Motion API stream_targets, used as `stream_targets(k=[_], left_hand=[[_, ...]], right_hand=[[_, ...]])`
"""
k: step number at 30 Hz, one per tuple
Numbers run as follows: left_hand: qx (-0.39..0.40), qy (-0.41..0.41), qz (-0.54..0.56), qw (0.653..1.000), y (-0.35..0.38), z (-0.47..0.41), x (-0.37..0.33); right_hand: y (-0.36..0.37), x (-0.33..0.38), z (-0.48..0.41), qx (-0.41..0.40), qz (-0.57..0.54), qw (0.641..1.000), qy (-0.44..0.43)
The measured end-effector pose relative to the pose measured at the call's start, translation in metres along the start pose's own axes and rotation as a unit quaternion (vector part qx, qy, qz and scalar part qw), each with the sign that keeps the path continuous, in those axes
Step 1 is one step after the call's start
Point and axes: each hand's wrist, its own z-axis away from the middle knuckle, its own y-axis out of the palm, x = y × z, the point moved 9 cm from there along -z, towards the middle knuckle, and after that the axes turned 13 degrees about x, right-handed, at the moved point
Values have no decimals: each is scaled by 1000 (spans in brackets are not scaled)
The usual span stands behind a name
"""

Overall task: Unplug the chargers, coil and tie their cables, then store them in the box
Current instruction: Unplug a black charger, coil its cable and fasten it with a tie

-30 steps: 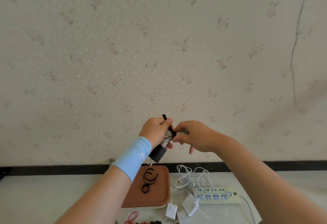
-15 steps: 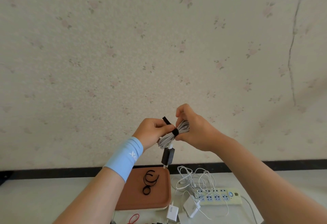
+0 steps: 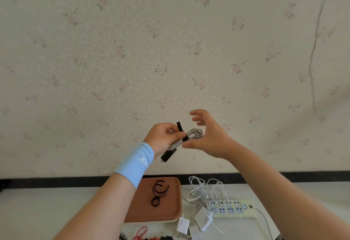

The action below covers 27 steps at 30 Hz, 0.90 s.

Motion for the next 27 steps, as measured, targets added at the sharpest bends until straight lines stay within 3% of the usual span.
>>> stream_targets(k=[3,5,13,27], left_hand=[[-2,28,-32,999,2,1,-6],[7,39,-57,998,5,2,-11],[-10,24,-91,995,6,-3,-5],[-82,-74,97,989,8,1,19]], right_hand=[[8,-25,0,39,-134,982,129],[13,-35,-1,55,-167,970,167],[19,-40,-7,82,-297,941,139],[12,-37,-8,60,-258,961,78]])
